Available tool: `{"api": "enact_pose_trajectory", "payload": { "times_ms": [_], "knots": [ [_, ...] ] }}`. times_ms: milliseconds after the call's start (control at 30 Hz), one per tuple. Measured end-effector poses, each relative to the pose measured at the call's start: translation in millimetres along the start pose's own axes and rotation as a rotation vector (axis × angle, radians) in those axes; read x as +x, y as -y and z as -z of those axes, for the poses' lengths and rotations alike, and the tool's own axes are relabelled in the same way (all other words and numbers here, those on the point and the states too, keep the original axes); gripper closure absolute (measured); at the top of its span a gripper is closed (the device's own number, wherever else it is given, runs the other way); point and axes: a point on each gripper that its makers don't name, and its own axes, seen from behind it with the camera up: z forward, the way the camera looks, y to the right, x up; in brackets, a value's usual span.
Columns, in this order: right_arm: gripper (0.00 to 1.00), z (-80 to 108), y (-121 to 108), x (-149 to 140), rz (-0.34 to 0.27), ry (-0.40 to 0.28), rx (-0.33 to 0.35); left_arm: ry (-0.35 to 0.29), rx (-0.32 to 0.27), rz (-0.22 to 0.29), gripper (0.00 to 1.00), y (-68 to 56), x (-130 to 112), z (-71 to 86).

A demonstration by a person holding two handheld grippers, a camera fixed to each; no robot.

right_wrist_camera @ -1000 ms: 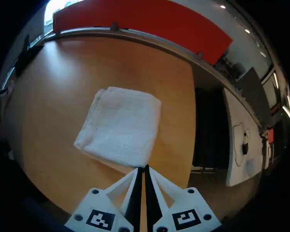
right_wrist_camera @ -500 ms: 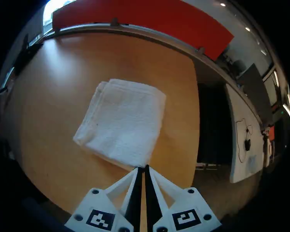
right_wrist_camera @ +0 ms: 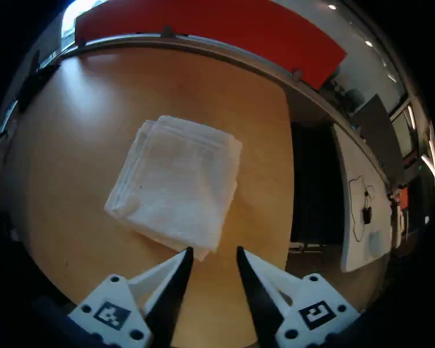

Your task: Fold towel

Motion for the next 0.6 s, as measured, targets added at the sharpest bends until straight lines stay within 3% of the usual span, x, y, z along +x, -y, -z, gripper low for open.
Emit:
{"api": "enact_pose_trajectory", "payload": {
  "times_ms": [67,133,600],
  "knots": [
    [0.26,0.6,1,0,0.003,-0.003,0.001,0.0,0.0,0.002,0.06,0.3,0,0.0],
    [0.13,0.8,3,2,0.006,-0.005,0.003,0.0,-0.001,0.001,0.06,0.3,0,0.1],
    [0.12,2.4,17,13,-0.001,-0.023,0.032,-0.006,-0.003,0.004,0.06,0.6,0,2.1]
  ]
}}
